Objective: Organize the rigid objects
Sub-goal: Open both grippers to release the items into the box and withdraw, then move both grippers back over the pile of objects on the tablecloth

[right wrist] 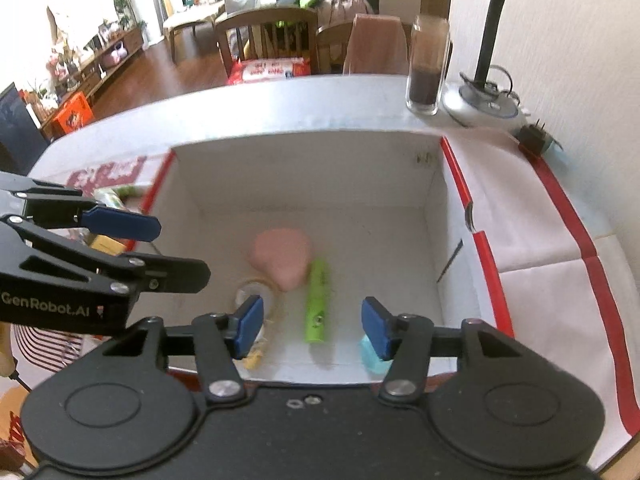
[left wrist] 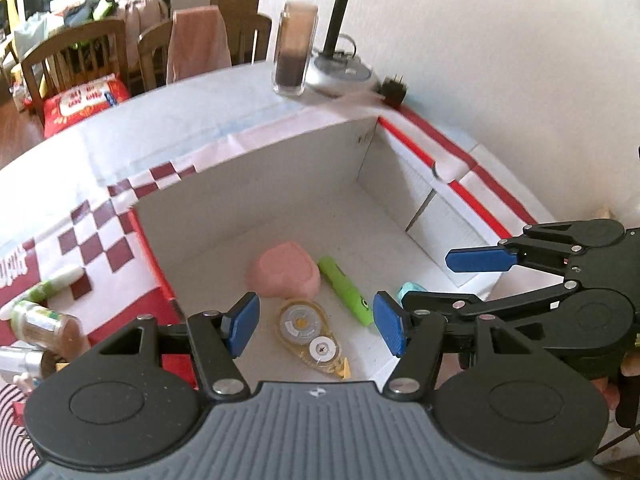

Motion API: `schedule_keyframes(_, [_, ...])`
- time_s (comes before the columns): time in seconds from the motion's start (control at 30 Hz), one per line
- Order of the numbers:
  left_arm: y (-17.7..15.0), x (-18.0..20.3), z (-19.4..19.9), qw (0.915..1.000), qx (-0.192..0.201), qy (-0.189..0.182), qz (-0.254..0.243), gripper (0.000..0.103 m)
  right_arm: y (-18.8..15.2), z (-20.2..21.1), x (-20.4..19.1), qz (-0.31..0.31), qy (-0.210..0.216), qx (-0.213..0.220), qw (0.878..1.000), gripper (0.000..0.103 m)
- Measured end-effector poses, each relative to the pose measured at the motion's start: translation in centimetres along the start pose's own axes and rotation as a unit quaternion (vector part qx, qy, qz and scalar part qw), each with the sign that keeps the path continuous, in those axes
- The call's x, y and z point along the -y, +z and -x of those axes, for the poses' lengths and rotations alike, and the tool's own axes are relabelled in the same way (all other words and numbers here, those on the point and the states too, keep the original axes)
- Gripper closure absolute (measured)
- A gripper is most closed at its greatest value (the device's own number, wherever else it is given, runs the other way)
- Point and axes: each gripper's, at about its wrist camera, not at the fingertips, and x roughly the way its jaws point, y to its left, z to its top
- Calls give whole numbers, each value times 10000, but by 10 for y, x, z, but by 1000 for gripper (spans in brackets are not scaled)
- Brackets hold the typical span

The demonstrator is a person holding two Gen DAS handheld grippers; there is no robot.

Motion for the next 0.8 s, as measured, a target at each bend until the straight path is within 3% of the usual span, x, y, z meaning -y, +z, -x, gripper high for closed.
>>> schedule_keyframes(0.37, [-31, -29, 67, 9984, 559, -105, -59, 41, -11, 33, -51, -148, -23, 424, 9990, 36])
schedule_keyframes(0.8, [-73, -76, 119, 9964, 838, -108, 19, 39, -29, 51, -113, -381, 145, 807, 9959, 24])
